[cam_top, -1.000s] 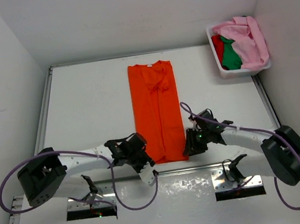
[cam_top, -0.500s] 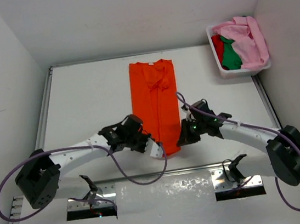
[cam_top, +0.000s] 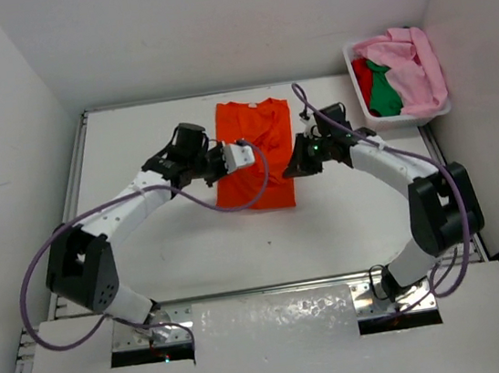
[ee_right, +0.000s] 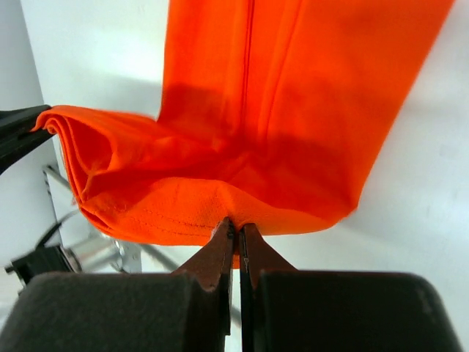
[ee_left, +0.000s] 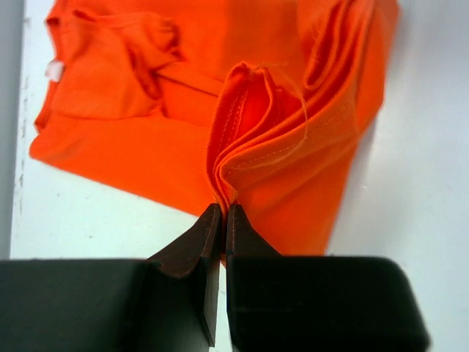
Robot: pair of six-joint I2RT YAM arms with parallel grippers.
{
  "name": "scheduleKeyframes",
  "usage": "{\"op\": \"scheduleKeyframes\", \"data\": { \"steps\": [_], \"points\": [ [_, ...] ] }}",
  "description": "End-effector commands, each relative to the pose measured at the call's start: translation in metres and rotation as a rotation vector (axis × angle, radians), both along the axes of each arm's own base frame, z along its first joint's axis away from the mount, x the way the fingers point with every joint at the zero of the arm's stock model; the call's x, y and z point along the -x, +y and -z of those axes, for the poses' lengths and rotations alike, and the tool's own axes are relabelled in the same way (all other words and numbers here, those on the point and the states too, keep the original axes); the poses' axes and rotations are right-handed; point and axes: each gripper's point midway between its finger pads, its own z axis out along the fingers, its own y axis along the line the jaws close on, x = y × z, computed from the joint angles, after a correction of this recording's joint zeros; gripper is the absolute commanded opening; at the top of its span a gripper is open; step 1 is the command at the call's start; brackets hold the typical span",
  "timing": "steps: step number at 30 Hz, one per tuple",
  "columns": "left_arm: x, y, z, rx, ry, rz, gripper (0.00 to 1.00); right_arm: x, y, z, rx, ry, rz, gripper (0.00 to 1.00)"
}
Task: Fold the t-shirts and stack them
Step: Fold the folded rectangular tshirt in 1/3 of the way
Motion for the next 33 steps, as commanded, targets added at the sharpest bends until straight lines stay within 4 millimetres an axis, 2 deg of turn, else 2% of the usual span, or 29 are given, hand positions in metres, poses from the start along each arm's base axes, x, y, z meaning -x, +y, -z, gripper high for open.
{"op": "scheduleKeyframes", "data": {
  "steps": [1, 8, 10, 18, 22, 28, 33],
  "points": [
    [-0.034, -0.010, -0.022, 0.077, -0.028, -0.054, 0.00, -0.031, 0.000, -0.010, -0.015, -0.025, -0.018, 0.00],
    [-0.086, 0.003, 0.004, 0.040, 0.021, -0.163, 0.00, -0.076, -0.003, 0.000, -0.043, -0.020, 0.042, 0.00],
    [-0.096, 0.007, 0.004, 0.040, 0.014, -0.184, 0.00, -0.086, -0.006, 0.008, -0.041, -0.002, 0.061, 0.00],
    [-0.114, 0.009, 0.029, 0.010, 0.025, -0.206, 0.00, -0.105, -0.023, 0.028, -0.014, 0.025, 0.144, 0.00],
    [-0.123, 0.007, 0.039, 0.010, 0.032, -0.227, 0.00, -0.113, -0.020, 0.039, -0.020, 0.047, 0.142, 0.00],
    [-0.136, 0.005, 0.043, 0.022, 0.010, -0.253, 0.00, -0.124, -0.026, 0.047, -0.017, 0.049, 0.181, 0.00],
    [-0.143, 0.009, 0.053, 0.016, 0.006, -0.280, 0.00, -0.126, -0.029, 0.065, 0.004, 0.084, 0.181, 0.00]
  ]
}}
